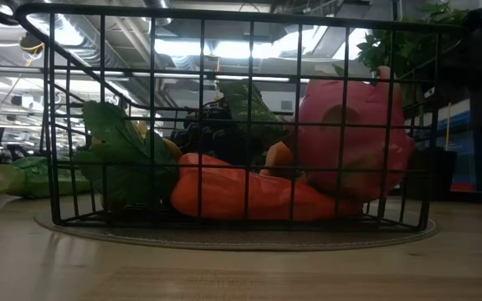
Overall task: Build produce basket
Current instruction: Put the pear into the wire basket
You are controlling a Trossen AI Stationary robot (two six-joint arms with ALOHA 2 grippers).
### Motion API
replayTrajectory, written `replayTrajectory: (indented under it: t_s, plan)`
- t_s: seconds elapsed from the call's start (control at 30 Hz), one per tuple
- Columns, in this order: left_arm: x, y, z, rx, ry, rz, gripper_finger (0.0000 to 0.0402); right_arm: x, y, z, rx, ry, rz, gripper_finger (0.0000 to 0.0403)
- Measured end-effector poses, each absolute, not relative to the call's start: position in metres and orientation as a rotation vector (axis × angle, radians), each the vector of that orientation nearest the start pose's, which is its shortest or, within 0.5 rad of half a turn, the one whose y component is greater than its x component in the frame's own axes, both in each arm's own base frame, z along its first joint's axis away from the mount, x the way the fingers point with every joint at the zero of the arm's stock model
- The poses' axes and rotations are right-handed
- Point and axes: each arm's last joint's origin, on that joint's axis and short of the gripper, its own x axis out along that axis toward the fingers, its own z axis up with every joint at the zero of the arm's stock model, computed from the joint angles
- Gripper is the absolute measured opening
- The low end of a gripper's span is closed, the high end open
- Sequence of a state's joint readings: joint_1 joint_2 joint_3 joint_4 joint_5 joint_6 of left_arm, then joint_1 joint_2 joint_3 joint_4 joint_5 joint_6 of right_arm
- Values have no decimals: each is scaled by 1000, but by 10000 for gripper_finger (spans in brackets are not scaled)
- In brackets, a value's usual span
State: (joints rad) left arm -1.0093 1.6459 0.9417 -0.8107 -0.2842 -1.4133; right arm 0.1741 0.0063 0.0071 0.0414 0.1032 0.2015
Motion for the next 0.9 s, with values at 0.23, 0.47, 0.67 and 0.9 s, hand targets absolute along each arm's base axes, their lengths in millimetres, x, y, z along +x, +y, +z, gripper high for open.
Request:
replayTrajectory:
  t_s: [0.23, 0.47, 0.67, 0.9]
  plan:
    - [152, -222, 156, -282, 1269, 359, 137, 96, 14, 169, 207, -35, 75, 5]
    - [149, -214, 144, -344, 1289, 426, 137, 96, 14, 169, 207, -34, 75, 5]
    - [148, -212, 139, -351, 1297, 419, 137, 96, 14, 169, 207, -35, 75, 5]
    - [146, -209, 136, -377, 1327, 430, 124, 96, 14, 169, 207, -34, 75, 5]
